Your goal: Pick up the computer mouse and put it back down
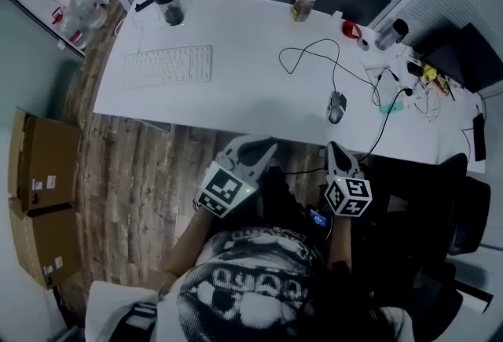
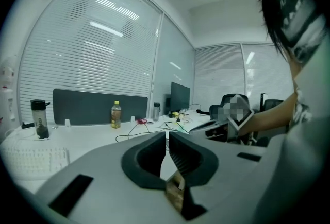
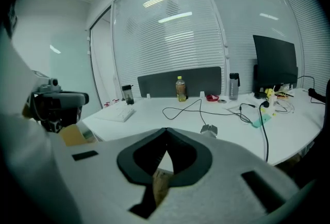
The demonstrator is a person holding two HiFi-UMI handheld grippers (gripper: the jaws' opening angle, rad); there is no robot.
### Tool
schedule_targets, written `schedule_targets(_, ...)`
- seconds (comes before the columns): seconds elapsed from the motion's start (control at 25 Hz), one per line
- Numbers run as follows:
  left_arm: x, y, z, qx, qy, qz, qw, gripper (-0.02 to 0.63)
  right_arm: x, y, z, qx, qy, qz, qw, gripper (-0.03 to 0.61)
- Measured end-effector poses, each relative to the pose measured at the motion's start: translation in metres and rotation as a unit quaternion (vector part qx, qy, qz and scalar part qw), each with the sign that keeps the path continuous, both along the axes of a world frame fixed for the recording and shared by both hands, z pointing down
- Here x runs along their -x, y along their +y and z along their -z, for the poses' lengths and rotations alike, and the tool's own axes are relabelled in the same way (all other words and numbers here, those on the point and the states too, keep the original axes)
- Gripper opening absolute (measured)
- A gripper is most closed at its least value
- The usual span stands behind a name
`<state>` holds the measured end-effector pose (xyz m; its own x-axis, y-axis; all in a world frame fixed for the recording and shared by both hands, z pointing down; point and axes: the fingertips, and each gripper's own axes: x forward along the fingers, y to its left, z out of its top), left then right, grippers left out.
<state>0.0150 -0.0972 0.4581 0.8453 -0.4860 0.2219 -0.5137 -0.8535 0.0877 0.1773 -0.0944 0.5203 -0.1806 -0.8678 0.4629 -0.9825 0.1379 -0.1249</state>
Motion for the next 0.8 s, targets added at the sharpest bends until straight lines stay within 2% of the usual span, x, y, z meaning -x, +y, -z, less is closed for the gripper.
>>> schedule_targets(0.12, -0.001, -0.011, 0.001, 0.005, -0.004, 0.024, 0.9997, 0.017, -0.023, -0.025, -0.008, 0.003, -0.004, -0.008, 1.0, -0.006)
schedule_targets(0.36, -0.027, -0.039, -0.001, 0.002, -0.02, 0.042, 0.9989, 0.017, -0.074, -0.081, -0.052, 0.03, -0.011, -0.042, 0.999, -0.003)
schedule_targets(0.4, -0.032, -0.044, -0.002, 0.003, -0.022, 0.045, 0.9988, 0.017, -0.079, -0.089, -0.062, 0.039, -0.01, -0.041, 0.998, 0.03)
schedule_targets(0.48, -0.045, -0.052, -0.003, 0.003, -0.027, 0.046, 0.9986, 0.017, -0.088, -0.106, -0.082, 0.061, -0.011, -0.04, 0.997, 0.151)
schedule_targets(0.64, -0.068, -0.065, -0.005, 0.004, -0.042, 0.049, 0.9979, 0.017, -0.107, -0.136, -0.119, 0.096, -0.034, -0.071, 0.992, 0.3)
schedule_targets(0.8, -0.081, -0.079, -0.006, 0.008, -0.054, 0.071, 0.996, 0.017, -0.119, -0.155, -0.152, 0.135, -0.045, -0.084, 0.986, 0.352)
